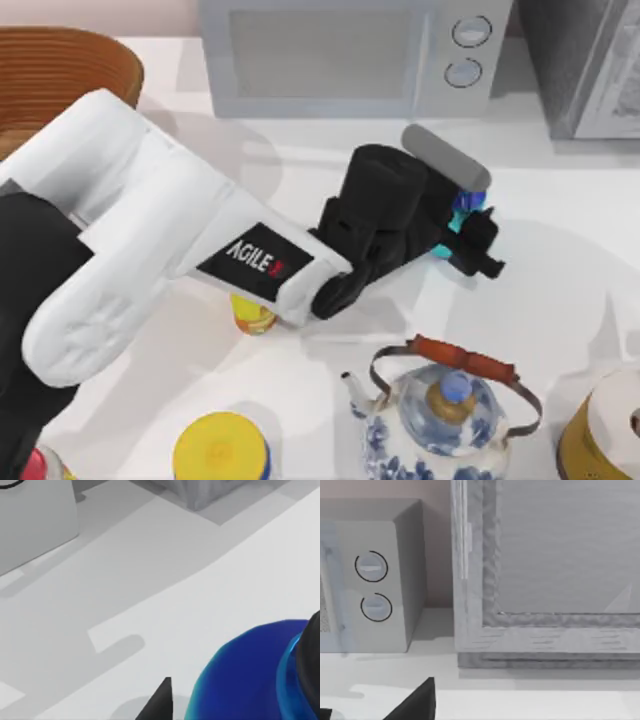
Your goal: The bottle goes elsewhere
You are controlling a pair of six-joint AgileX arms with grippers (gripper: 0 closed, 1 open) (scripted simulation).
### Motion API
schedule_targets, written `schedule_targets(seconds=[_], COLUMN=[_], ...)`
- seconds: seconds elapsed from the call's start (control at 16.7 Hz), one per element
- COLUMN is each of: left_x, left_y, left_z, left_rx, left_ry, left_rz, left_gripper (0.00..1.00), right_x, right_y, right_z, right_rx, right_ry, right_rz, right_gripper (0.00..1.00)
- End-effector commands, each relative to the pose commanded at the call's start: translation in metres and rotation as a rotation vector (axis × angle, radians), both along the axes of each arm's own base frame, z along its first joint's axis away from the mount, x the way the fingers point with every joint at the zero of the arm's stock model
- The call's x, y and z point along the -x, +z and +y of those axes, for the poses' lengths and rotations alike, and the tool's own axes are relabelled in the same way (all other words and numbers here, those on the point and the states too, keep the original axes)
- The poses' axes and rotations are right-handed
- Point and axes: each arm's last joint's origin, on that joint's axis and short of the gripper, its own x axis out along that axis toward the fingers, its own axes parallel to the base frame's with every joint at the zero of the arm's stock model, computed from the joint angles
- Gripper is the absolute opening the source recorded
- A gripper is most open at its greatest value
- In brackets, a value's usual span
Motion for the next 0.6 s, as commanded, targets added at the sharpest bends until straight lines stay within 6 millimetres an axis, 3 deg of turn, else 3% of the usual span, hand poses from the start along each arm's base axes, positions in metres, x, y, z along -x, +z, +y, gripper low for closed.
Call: schedule_targets(seconds=[0.3,0.6], left_x=[-0.001,0.005], left_y=[0.005,0.046], left_z=[0.004,0.048], left_rx=[0.014,0.083], left_ry=[0.020,0.240], left_rz=[-0.005,-0.061], left_gripper=[0.00,0.00], right_x=[0.000,0.000], right_y=[0.000,0.000], right_z=[0.000,0.000], right_rx=[0.000,0.000], right_ry=[0.000,0.000], right_rz=[0.000,0.000], right_gripper=[1.00,1.00])
